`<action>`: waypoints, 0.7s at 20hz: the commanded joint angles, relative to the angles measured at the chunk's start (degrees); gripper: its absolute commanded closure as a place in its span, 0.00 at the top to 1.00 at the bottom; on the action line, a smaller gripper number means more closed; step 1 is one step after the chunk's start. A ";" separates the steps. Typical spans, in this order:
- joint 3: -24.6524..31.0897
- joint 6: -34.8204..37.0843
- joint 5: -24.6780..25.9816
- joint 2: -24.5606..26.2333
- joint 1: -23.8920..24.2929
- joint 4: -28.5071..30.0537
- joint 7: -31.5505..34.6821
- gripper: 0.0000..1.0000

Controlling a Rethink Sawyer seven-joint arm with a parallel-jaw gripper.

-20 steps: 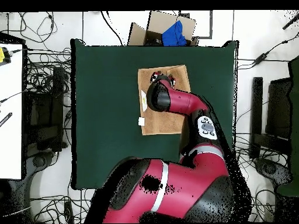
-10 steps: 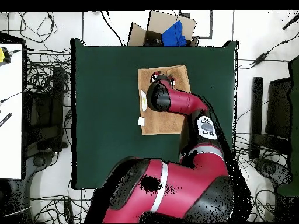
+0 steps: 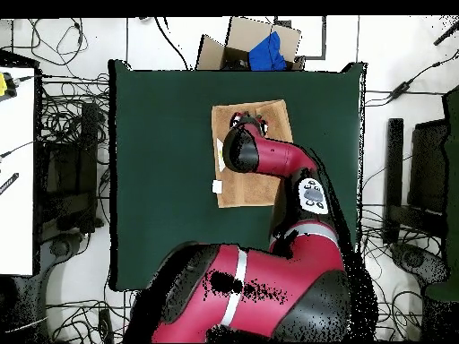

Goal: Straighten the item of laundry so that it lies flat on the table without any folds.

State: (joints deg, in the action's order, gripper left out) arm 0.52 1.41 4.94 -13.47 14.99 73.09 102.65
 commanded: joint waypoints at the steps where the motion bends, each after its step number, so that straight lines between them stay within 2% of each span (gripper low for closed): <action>1: 0.45 5.44 -1.05 1.21 -0.84 1.30 6.96 0.00; 14: 0.05 5.43 -1.15 1.00 -0.98 2.43 7.47 0.00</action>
State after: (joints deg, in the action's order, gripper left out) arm 0.47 1.41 4.95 -13.44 14.95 73.09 102.65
